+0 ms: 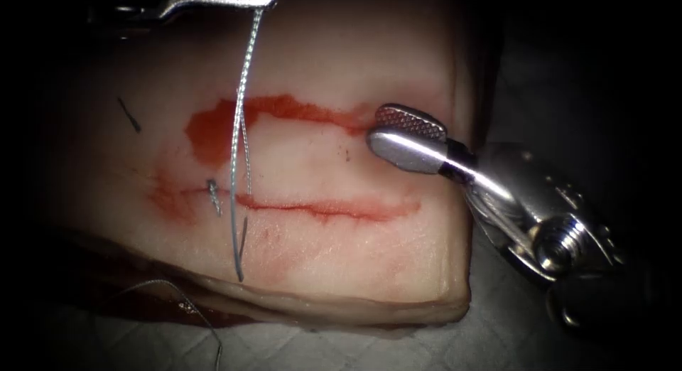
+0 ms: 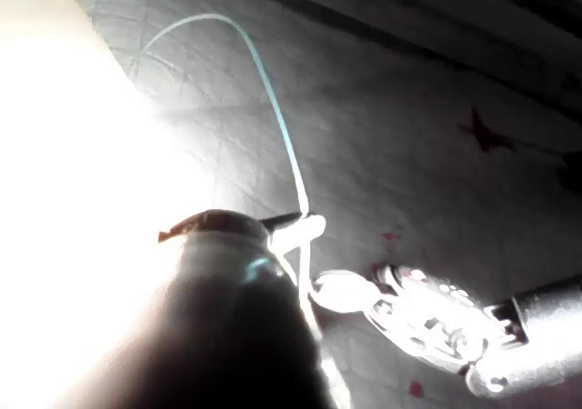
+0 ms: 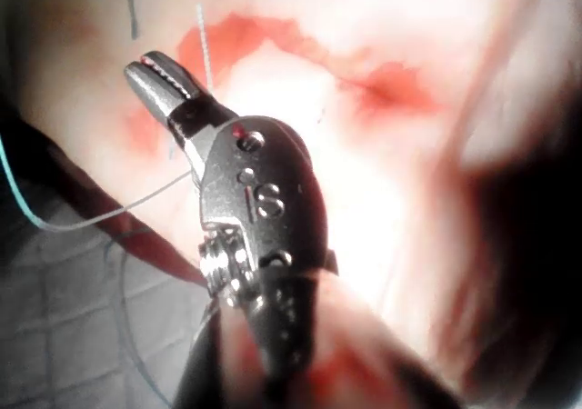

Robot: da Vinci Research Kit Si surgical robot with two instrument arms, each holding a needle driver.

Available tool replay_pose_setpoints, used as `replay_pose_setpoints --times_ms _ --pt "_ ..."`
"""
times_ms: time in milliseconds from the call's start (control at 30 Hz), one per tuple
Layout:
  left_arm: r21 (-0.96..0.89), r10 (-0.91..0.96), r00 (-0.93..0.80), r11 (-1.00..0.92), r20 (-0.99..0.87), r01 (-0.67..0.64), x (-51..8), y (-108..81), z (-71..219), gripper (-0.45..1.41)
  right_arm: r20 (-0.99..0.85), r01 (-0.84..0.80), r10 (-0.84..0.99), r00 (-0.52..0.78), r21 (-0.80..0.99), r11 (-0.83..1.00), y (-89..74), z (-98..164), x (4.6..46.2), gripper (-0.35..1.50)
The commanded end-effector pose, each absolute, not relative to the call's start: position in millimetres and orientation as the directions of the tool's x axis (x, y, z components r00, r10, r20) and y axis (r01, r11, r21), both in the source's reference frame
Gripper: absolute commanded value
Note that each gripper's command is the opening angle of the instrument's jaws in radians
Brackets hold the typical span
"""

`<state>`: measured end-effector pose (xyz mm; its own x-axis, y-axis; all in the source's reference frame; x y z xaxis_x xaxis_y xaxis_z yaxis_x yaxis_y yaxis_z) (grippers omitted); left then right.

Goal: Wound Closure

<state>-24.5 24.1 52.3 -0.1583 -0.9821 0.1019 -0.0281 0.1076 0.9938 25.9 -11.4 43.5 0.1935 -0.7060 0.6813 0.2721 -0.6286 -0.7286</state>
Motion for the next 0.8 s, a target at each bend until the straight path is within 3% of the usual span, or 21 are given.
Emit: replay_pose_setpoints --times_ms 33,100,200,233,367,567,600,800 --pt "0.991 -0.976 -0.182 0.130 0.120 -0.044 -25.2 24.1 53.1 -0.45 0.704 0.282 -0.681 0.200 -0.707 -0.648 -10.6 44.7 29.2 -0.35" --pt "0.978 -0.949 -0.253 0.204 0.187 -0.045 -25.4 22.9 54.4 -0.45 0.765 0.270 -0.619 0.178 -0.643 -0.717 -11.1 46.7 33.5 -0.35" --pt "0.967 -0.919 -0.312 0.255 0.243 0.003 -25.2 22.3 55.2 -0.45 0.815 0.241 -0.558 0.158 -0.580 -0.778 -11.9 47.6 35.5 -0.35" --pt "0.957 -0.889 -0.360 0.289 0.283 0.039 -25.1 21.8 55.8 -0.45 0.881 0.229 -0.454 0.133 -0.473 -0.851 -12.9 48.4 37.4 -0.35" --pt "0.937 -0.844 -0.412 0.336 0.343 0.092 -24.6 21.3 56.9 -0.45 0.908 0.194 -0.398 0.130 -0.417 -0.888 -14.4 49.1 39.1 -0.35" --pt "0.877 -0.774 -0.413 0.434 0.480 0.206 -21.5 21.6 60.1 -0.45 0.898 0.115 -0.382 0.217 -0.412 -0.904 -15.2 48.4 39.3 -0.35" --pt "0.856 -0.748 -0.418 0.439 0.516 0.272 -19.8 21.2 62.4 -0.45 0.888 0.083 -0.381 0.257 -0.413 -0.907 -15.1 48.4 38.9 -0.35" --pt "0.808 -0.753 -0.331 0.436 0.569 0.396 -17.7 20.2 66.0 -0.45 0.885 0.062 -0.383 0.266 -0.413 -0.909 -15.1 49.2 38.5 -0.35"
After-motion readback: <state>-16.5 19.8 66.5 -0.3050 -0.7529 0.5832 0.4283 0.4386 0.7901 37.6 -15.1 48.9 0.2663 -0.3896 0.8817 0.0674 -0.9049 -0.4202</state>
